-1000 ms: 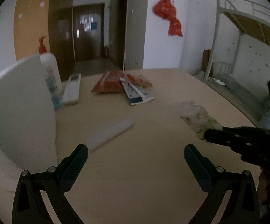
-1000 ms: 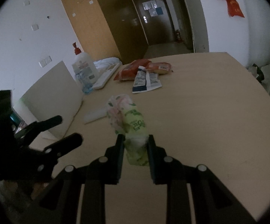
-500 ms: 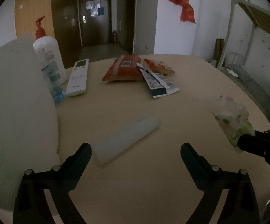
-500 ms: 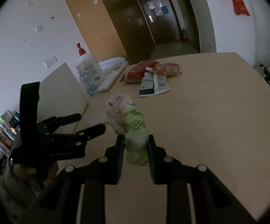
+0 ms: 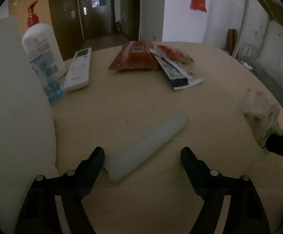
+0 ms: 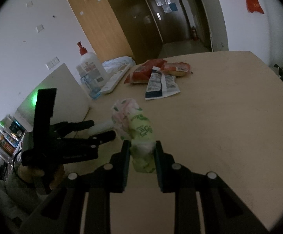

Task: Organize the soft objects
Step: 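Close the left gripper on the white plastic tube, then carry the white tube with the left gripper while the right carries the packet to the box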

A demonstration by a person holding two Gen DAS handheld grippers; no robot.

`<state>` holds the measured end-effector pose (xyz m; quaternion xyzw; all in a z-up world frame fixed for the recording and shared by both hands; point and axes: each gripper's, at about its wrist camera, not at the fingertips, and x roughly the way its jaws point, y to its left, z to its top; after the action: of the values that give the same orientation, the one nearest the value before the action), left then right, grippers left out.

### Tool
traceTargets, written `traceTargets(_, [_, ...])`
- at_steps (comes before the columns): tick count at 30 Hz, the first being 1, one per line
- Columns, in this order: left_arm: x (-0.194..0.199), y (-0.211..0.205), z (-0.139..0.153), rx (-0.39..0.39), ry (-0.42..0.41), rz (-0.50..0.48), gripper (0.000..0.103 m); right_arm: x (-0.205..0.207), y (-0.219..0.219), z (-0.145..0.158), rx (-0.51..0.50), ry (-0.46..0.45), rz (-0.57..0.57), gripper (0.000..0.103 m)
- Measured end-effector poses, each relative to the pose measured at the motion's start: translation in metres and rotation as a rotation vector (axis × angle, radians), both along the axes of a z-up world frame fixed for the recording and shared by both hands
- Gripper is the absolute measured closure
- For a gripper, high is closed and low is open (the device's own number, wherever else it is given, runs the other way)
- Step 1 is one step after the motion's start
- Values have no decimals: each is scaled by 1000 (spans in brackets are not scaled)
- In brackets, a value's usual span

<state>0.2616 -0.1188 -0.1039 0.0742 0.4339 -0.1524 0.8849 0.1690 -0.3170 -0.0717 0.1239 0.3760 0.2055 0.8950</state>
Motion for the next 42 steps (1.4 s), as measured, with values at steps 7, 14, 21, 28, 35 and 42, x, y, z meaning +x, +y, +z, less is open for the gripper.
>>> traceTargets(7, [-5,2,4,23,-13,21,58,-1,3,2,1,2,4,75])
traceTargets(14, [-21,-1,8,114,-47,4,95,-5,4,4,6,-9,-3,75])
traceTargets(21, [-35,-4,17,88,-76,-25,98,-12,5,9,14,-22,-1,75])
traceTargets(28, [-53,-2,41,29,-129,-36,98,-22,0,13,22,-37,-17,75])
traceTargets(35, [-74,-7,65,11,-198,-54,98,-35,0,22,21,-61,-23,75])
traceTargets(42, [-99,-3,81,-10,-237,-48,97,-57,6,34,17,-104,-19,75])
